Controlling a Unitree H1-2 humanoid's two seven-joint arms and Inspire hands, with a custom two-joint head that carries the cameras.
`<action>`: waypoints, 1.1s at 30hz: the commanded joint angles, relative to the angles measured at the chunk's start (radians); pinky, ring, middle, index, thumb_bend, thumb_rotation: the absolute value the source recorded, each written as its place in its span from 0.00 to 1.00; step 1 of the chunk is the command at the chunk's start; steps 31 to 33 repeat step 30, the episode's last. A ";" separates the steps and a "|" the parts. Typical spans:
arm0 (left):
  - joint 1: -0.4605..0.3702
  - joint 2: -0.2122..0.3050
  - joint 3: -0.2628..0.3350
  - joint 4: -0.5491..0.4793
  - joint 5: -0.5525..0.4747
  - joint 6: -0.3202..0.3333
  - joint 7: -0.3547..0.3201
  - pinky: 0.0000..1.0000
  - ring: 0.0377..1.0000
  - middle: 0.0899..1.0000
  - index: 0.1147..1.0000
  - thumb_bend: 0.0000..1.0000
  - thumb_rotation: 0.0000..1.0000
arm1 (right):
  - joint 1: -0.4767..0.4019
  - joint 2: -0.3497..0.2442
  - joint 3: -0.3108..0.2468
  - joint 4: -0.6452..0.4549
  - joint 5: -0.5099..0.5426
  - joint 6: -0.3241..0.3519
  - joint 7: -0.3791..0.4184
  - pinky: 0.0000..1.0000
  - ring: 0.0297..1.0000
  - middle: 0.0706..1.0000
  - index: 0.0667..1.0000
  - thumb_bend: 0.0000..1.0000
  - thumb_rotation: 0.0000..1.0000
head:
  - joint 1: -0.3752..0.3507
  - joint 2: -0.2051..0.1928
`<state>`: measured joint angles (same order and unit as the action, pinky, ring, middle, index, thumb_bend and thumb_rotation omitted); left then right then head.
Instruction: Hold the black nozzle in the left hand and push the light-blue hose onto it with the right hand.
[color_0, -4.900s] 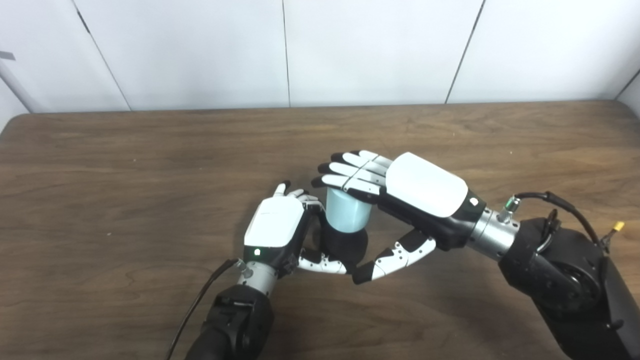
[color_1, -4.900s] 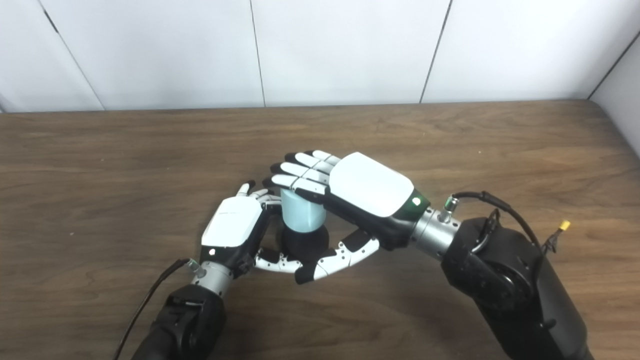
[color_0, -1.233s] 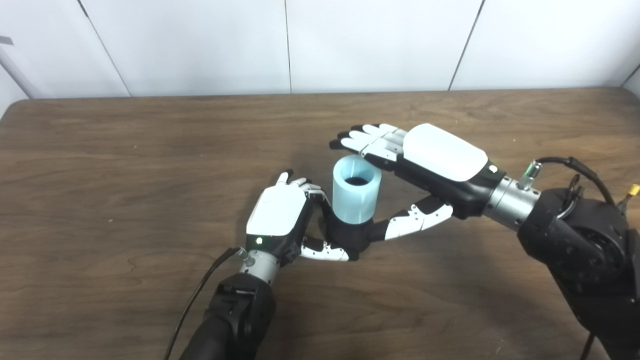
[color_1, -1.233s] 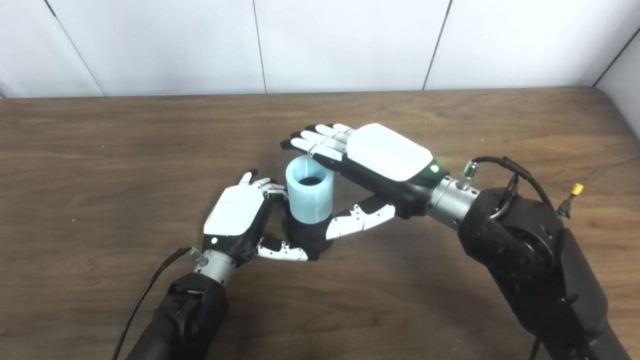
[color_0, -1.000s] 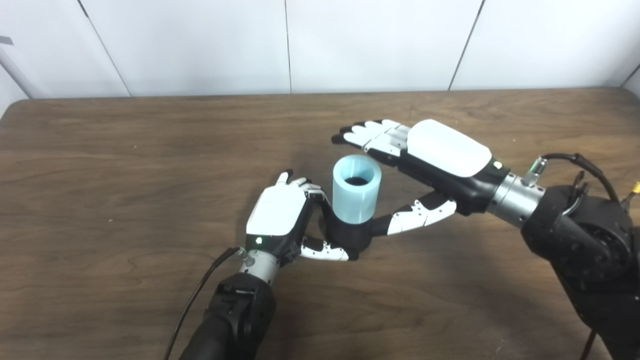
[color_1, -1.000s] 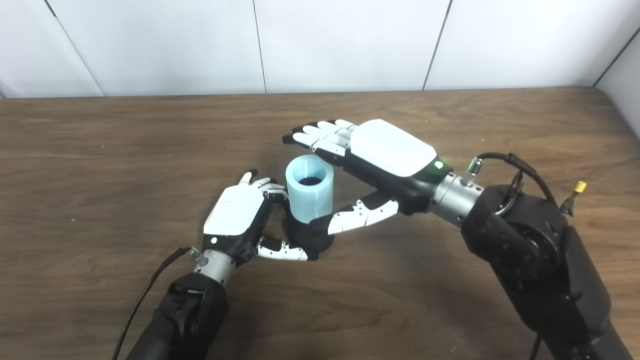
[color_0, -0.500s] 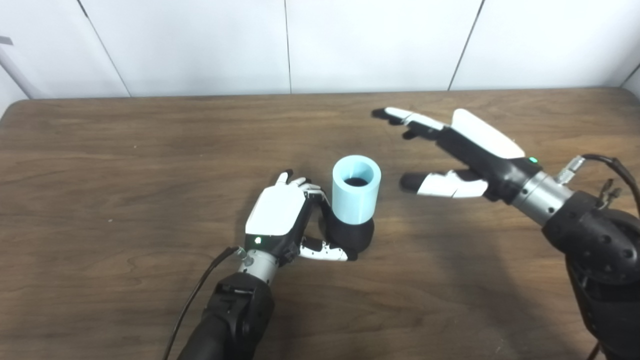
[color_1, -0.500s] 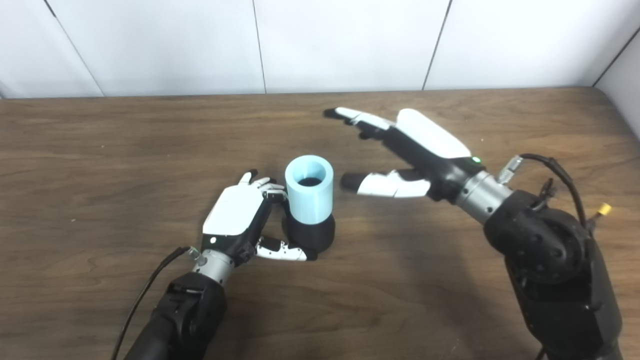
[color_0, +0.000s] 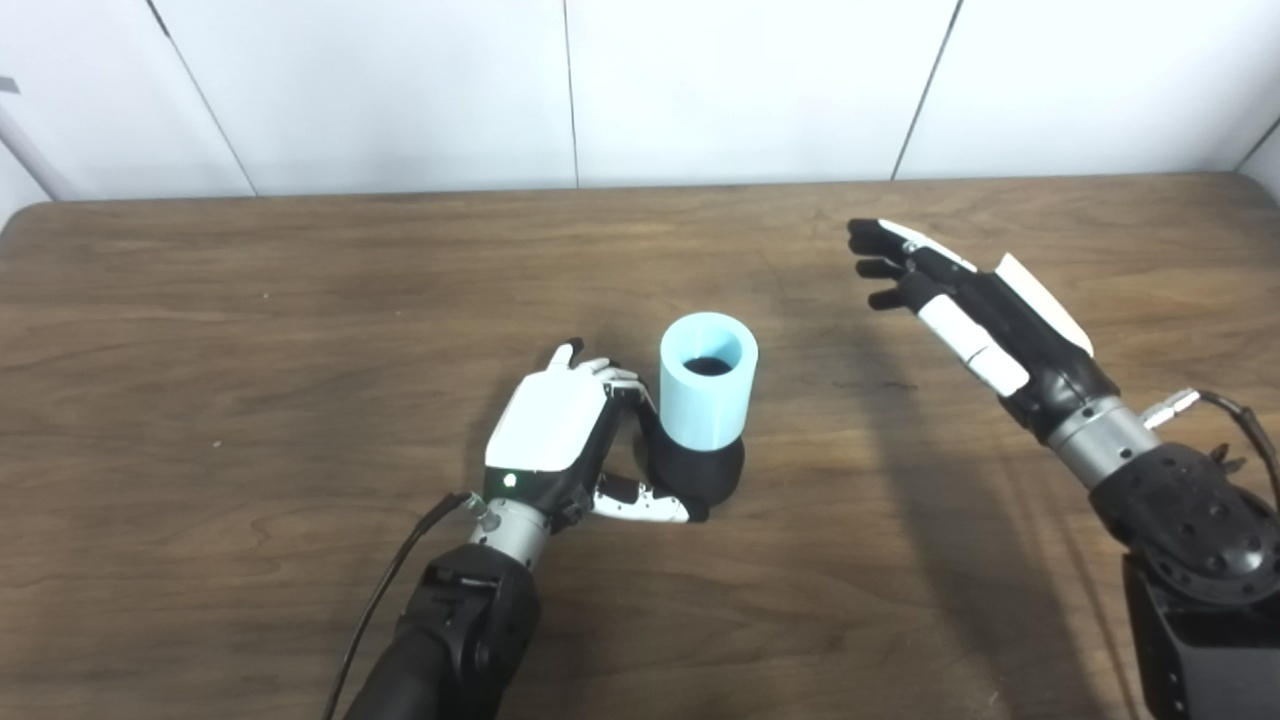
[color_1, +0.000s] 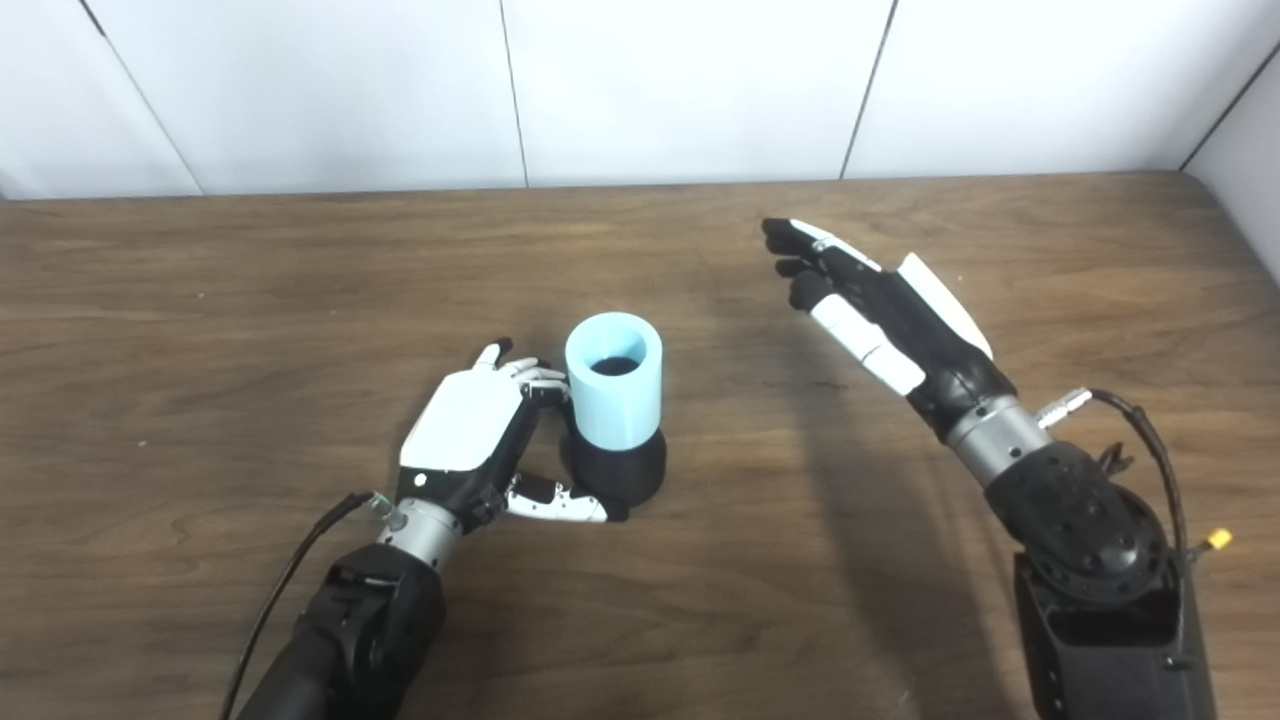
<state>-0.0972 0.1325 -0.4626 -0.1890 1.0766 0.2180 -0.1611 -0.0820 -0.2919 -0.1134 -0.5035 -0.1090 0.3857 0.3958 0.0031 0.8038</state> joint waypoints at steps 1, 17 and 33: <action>0.006 0.000 0.020 -0.002 -0.013 0.002 0.012 1.00 0.83 0.73 0.58 0.78 0.19 | 0.012 0.018 -0.017 -0.005 0.036 0.006 -0.043 0.83 0.89 0.89 0.88 0.54 1.00 | 0.002 0.000; 0.004 -0.006 0.108 -0.022 -0.132 -0.078 0.120 0.79 0.80 0.81 0.87 1.00 0.56 | 0.080 0.137 -0.005 0.028 0.111 0.066 -0.179 0.86 0.88 0.88 0.90 0.54 1.00 | 0.001 -0.005; 0.018 0.036 0.222 -0.080 -0.331 -0.140 0.107 0.73 0.81 0.84 0.90 1.00 0.63 | 0.074 0.149 0.006 0.020 0.155 0.059 -0.230 0.88 0.90 0.90 0.92 0.52 1.00 | -0.003 -0.011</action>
